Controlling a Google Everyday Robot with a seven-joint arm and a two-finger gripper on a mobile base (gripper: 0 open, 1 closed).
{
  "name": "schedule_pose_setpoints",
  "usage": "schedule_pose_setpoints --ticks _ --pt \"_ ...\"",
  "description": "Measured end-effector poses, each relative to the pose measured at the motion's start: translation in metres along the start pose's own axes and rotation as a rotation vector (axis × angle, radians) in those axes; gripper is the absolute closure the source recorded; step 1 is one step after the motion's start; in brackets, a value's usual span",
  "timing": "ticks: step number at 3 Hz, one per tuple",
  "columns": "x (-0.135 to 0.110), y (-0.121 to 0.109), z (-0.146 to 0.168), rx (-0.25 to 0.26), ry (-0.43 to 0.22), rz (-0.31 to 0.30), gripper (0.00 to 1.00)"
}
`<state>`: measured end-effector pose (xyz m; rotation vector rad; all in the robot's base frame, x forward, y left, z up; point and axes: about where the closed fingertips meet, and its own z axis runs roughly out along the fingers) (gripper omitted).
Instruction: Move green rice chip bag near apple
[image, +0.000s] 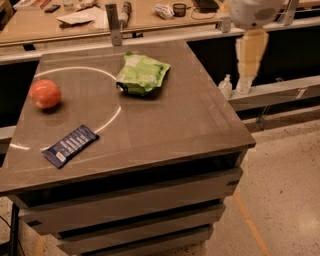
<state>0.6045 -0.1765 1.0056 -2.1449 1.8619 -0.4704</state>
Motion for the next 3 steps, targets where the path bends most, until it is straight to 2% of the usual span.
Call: schedule_pose_setpoints --ticks 1,2,3 --pt "-0.019 -0.031 -0.006 0.057 -0.018 -0.048 0.00" --pt "-0.016 -0.028 -0.005 0.056 -0.016 -0.039 0.00" --pt "-0.028 -0.027 -0.002 0.053 -0.049 -0.090 0.00"
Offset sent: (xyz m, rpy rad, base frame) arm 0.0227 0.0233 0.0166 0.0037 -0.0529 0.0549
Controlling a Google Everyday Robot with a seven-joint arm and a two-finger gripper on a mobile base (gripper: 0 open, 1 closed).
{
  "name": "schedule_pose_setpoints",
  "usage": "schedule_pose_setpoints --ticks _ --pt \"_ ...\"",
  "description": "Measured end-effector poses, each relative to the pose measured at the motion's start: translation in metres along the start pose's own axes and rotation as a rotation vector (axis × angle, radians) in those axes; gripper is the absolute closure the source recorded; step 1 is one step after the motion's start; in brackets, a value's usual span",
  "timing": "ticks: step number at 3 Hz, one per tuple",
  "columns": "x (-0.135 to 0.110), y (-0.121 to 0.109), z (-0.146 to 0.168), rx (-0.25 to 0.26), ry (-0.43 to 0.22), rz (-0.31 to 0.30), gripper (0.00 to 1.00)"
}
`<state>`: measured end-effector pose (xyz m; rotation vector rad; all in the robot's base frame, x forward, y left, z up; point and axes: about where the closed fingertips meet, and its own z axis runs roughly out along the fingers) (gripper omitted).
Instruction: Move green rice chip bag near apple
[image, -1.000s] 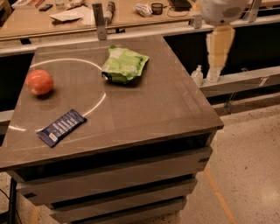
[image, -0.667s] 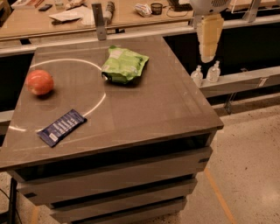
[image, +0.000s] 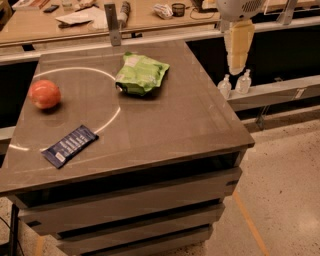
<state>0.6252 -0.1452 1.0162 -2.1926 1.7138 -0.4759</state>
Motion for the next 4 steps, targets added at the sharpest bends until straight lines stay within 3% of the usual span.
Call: schedule_pose_setpoints --ticks 2,4 --pt "-0.053 -0.011 0.046 0.036 -0.185 -0.324 0.00" --pt "-0.094 -0.035 0.101 0.073 -0.229 -0.578 0.00"
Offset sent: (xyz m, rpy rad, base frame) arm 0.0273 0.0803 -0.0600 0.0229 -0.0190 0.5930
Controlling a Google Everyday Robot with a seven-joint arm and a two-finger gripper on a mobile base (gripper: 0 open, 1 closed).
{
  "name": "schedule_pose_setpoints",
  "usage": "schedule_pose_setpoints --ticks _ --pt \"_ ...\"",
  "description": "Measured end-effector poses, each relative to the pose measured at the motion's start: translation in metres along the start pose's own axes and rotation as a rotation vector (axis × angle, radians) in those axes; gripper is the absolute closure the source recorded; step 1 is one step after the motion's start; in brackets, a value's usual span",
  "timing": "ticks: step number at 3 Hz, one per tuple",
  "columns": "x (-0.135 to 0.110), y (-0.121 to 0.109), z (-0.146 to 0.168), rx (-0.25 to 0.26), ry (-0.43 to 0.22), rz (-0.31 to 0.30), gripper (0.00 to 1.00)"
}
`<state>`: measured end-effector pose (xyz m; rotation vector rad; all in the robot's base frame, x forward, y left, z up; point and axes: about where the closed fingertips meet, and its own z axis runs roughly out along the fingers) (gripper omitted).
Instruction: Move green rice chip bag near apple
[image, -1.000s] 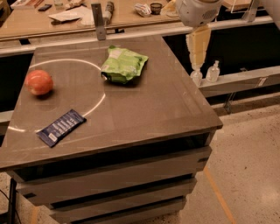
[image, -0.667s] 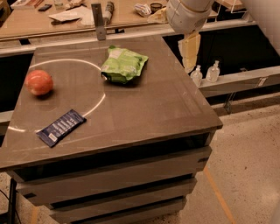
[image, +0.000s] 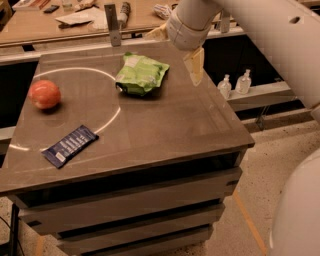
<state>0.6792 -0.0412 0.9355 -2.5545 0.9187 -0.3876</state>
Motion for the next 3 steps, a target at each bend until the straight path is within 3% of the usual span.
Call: schedule_pose_setpoints --ticks 1,2,3 --pt "-0.006 -0.029 0.026 0.034 0.019 -0.089 0.00" --pt "-0.016 -0.062 0.055 0.078 -0.010 -0.189 0.00" --pt "-0.025 -0.073 0.077 0.064 -0.079 -0.211 0.00"
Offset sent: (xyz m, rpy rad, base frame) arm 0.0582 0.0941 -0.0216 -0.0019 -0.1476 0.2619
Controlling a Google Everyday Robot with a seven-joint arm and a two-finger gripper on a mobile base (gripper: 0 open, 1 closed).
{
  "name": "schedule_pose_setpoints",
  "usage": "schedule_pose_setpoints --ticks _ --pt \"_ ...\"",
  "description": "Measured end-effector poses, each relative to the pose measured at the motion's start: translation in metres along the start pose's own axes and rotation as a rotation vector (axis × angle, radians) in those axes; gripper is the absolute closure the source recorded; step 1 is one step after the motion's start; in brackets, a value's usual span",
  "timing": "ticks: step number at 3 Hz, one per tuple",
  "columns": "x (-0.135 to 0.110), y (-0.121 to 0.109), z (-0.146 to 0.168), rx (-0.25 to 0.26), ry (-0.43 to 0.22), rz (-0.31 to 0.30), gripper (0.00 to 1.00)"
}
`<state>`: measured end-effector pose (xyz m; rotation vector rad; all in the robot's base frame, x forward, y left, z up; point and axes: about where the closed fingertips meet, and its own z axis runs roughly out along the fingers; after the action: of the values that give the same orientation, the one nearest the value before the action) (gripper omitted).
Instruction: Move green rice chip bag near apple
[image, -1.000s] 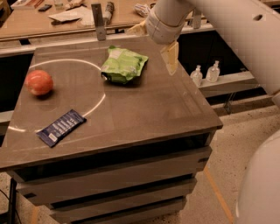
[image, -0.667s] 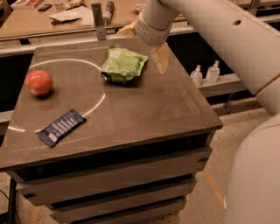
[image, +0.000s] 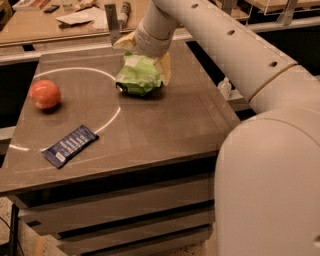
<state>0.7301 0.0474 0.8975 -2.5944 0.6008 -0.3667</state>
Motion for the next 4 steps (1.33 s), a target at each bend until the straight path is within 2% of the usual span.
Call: schedule_pose_setpoints --ticks 1,2,4 --pt "-0.012 -0.003 0.025 -0.043 -0.065 -0.023 0.18" --pt "-0.018 0.003 0.040 -0.082 -0.111 -0.015 0.41" --pt "-0.033 0.003 0.041 -0.121 -0.147 -0.005 0.87"
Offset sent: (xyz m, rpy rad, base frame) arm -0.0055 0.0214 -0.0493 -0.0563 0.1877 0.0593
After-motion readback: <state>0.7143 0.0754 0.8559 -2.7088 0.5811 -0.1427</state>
